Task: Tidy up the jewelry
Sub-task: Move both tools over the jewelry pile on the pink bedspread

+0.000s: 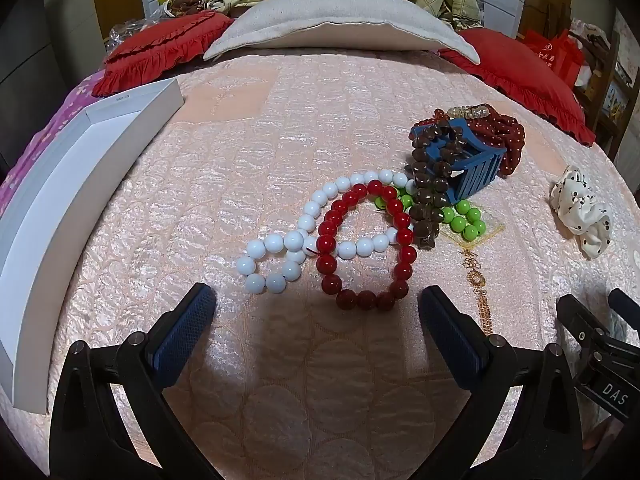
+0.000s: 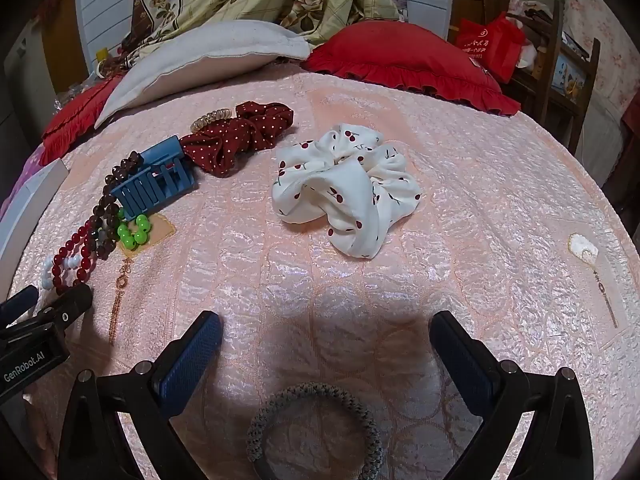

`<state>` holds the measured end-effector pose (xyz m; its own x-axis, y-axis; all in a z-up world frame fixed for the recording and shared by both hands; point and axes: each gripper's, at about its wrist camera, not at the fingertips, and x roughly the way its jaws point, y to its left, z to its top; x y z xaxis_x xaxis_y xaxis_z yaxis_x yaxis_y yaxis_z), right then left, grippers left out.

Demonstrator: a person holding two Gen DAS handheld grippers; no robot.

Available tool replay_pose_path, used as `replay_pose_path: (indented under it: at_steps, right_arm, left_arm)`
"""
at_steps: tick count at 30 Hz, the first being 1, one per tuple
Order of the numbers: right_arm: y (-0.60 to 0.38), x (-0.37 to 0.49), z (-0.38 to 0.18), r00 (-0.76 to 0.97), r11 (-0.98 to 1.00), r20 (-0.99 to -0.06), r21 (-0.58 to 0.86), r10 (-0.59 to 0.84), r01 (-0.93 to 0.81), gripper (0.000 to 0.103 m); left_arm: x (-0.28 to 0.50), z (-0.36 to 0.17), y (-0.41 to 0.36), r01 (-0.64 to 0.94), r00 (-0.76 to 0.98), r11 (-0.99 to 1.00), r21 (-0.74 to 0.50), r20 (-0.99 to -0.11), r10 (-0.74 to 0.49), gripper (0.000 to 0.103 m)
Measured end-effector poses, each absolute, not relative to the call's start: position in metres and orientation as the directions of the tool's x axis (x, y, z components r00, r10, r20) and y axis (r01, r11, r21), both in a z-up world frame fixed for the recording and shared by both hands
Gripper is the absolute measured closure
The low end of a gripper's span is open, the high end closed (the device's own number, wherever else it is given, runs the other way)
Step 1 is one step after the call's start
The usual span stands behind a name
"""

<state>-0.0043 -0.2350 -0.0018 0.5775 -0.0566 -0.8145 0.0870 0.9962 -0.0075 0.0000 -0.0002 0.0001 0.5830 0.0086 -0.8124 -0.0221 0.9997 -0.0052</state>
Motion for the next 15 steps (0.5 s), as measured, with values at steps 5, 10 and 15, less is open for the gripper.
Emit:
replay_pose_path:
  at_steps: [5, 10, 15]
  right_arm:
    - [-0.235, -0.004, -0.002, 0.577, 0.996, -0.815, -0.006, -0.055, 0.087, 0.0]
    - [-0.237, -0.001, -0.001, 0.563, 0.999, -0.826, -0.007, -0.034, 0.051, 0.0]
    - [-0.234, -0.009, 0.0, 0.541, 0.997, -0.84, -0.008, -0.047, 0.075, 0.0]
  left_arm:
    - [-0.001, 0.0, 0.0, -0.019, 0.583, 1.0, -0.008, -0.813, 0.005, 0.0]
    - [-0.016, 0.002, 0.003, 0.015, 0.557, 1.0, -0.013, -0.83, -0.02, 0.0]
    - [-0.048, 0.002, 0.008, 0.023, 0.555, 1.0, -0.005, -0.831, -0.017, 0.0]
